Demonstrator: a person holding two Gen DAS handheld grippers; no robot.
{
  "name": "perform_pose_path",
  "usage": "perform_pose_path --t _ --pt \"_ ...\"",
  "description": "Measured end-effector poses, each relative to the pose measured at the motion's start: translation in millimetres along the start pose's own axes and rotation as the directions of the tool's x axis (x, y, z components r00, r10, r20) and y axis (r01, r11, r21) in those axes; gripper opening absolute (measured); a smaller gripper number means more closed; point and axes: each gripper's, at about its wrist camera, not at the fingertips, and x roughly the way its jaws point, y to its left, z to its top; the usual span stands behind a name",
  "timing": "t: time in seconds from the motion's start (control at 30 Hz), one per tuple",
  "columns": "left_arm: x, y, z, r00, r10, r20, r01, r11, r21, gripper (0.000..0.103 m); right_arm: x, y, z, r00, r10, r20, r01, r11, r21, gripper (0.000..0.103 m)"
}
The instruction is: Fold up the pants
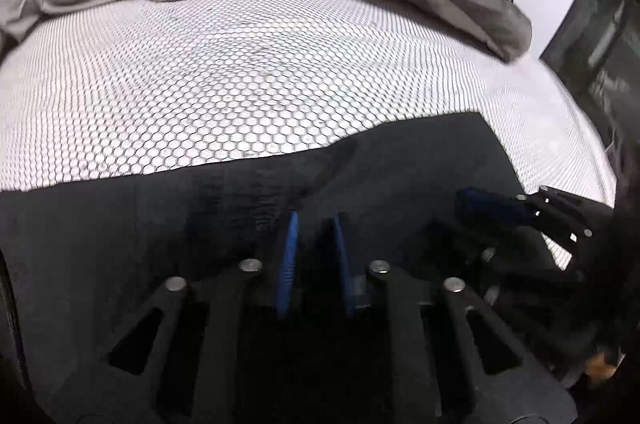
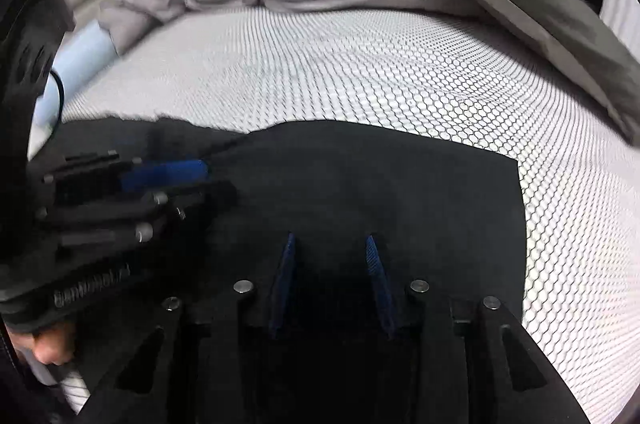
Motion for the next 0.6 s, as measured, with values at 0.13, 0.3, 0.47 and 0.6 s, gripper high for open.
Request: perform_pose_path --t 0.13,0.3,0.47,0.6 --pt "-12.3 4.0 -7.1 1.000 0.019 0.019 -0.019 1.000 0.007 0.007 -7.4 -35.1 -14.2 0.993 -0.121 -0.003 0.121 0.988 0.092 0.037" --pt "-50.5 -26.1 -27.4 0.999 -0.009 0.054 0.002 0.992 0.129 0.010 -44.9 -22.4 -16.1 0.997 0.036 0.073 -0.045 0.990 0.134 0.037" --pt "-47.6 -41.8 -66.1 1.000 0.000 -0.001 0.000 0.971 0.237 0.028 -45.1 16.1 -43.2 0.979 0.202 -0.007 -0.201 0.979 0.030 0.039" --pt "-54.8 -25.1 -75.1 1.000 -0.021 0.010 0.018 0.974 0.228 0.028 -42.9 17.1 -58.6 1.000 -0.001 -0.018 0.000 0.995 -0.097 0.040"
